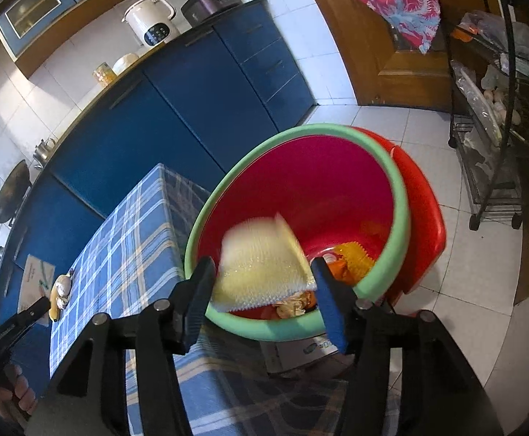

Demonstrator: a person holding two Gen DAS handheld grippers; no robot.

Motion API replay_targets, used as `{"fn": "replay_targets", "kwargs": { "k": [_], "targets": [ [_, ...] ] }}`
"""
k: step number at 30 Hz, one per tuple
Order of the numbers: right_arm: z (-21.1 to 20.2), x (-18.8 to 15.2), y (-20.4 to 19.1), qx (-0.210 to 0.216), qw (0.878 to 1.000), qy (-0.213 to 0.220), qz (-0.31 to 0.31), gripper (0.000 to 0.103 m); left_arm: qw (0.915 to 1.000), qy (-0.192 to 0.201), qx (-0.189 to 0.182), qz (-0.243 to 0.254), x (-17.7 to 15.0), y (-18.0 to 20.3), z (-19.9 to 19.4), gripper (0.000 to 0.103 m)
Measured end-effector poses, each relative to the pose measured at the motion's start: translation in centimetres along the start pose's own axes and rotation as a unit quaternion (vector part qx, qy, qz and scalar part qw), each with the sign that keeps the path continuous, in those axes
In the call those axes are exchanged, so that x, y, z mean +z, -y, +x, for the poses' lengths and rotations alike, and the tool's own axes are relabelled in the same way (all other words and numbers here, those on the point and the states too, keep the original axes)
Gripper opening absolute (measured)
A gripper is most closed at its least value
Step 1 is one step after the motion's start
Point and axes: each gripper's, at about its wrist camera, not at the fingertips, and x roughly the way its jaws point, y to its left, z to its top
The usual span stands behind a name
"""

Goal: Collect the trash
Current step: 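Open both tools to drop the sponge and medicine box into the bin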

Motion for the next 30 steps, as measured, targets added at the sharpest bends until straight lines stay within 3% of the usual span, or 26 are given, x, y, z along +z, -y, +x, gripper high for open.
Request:
{"fn": "replay_targets", "kwargs": {
  "k": [14, 20, 21, 25, 30],
  "targets": [
    [-2.9, 0.7, 4.1, -0.002, 1.0, 0.019, 0.02, 0.062, 0.9901, -0.052, -0.075, 0.106, -0.9, 13.3, 6.2, 0.02],
    [-3.6, 0.6, 5.4, -0.003, 0.999, 0.025, 0.032, 0.063, 0.9873, -0.067, -0.082, 0.119, -1.2, 16.1, 9.1, 0.02],
    [-3.6, 0.6, 5.5, -0.004, 0.999, 0.025, 0.032, 0.063, 0.9872, -0.07, -0.082, 0.117, -1.2, 16.1, 9.2, 0.022],
    [-3.5, 0.4, 5.9, -0.006, 0.999, 0.021, 0.035, 0.066, 0.9877, -0.069, -0.082, 0.114, -1.4, 16.2, 9.4, 0.056],
    [-3.4, 0.2, 5.8, -0.009, 0.999, 0.017, 0.035, 0.068, 0.9888, -0.055, -0.064, 0.123, -1.5, 16.2, 8.4, 0.057]
  ]
}}
